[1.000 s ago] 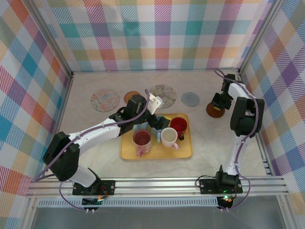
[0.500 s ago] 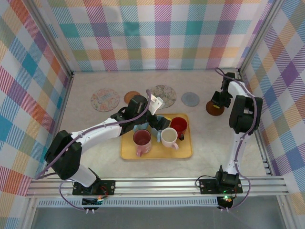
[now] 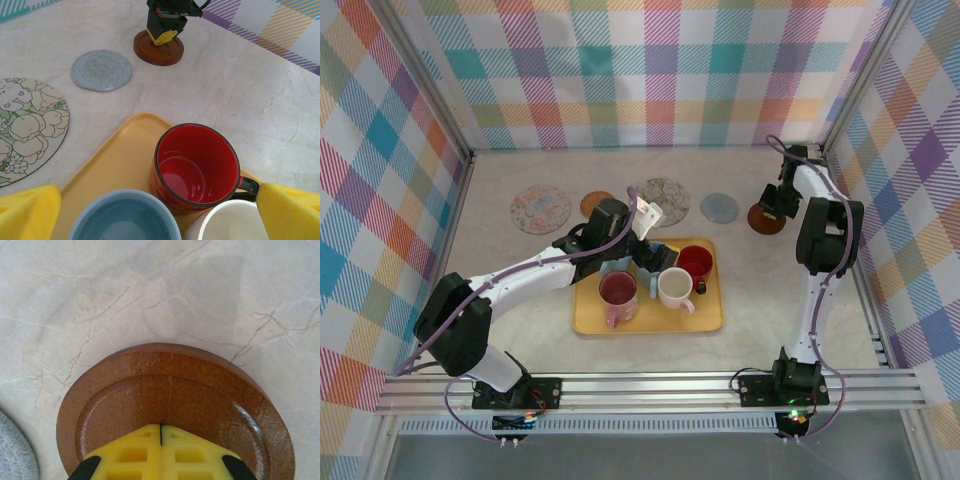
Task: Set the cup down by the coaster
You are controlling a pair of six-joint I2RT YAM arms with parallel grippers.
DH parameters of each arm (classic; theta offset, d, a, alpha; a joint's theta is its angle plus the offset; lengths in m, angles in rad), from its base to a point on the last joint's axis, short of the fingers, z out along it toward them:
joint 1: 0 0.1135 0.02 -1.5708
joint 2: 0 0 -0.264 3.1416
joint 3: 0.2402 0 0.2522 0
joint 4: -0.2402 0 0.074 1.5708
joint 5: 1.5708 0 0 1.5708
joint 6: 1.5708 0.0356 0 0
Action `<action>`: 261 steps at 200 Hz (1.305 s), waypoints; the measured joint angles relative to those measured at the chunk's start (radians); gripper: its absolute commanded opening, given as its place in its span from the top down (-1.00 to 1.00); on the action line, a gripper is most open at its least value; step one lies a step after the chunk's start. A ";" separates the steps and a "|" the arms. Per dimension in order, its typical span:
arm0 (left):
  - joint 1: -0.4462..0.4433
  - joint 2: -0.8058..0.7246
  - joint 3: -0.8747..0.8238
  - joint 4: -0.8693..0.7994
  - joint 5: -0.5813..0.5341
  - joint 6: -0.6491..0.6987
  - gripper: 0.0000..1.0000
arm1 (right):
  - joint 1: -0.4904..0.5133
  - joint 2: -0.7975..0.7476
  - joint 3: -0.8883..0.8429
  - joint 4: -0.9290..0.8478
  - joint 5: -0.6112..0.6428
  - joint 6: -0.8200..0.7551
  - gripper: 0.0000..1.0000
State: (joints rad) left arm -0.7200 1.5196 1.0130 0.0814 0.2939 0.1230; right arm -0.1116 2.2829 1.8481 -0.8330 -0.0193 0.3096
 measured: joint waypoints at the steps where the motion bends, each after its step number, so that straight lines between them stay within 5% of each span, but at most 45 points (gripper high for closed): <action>1: 0.000 0.000 0.000 0.000 0.000 0.000 -0.99 | 0.000 0.000 0.000 0.000 0.000 0.000 1.00; 231: -0.013 -0.001 0.004 0.000 -0.027 -0.003 -0.99 | 0.002 0.061 0.108 -0.034 -0.022 0.003 1.00; 261: -0.013 -0.004 0.004 0.000 -0.027 -0.003 -0.99 | 0.002 0.061 0.108 -0.034 -0.022 0.003 0.88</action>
State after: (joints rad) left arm -0.7326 1.5154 1.0172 0.0818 0.2668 0.1196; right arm -0.1097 2.3444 1.9564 -0.8665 -0.0410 0.3126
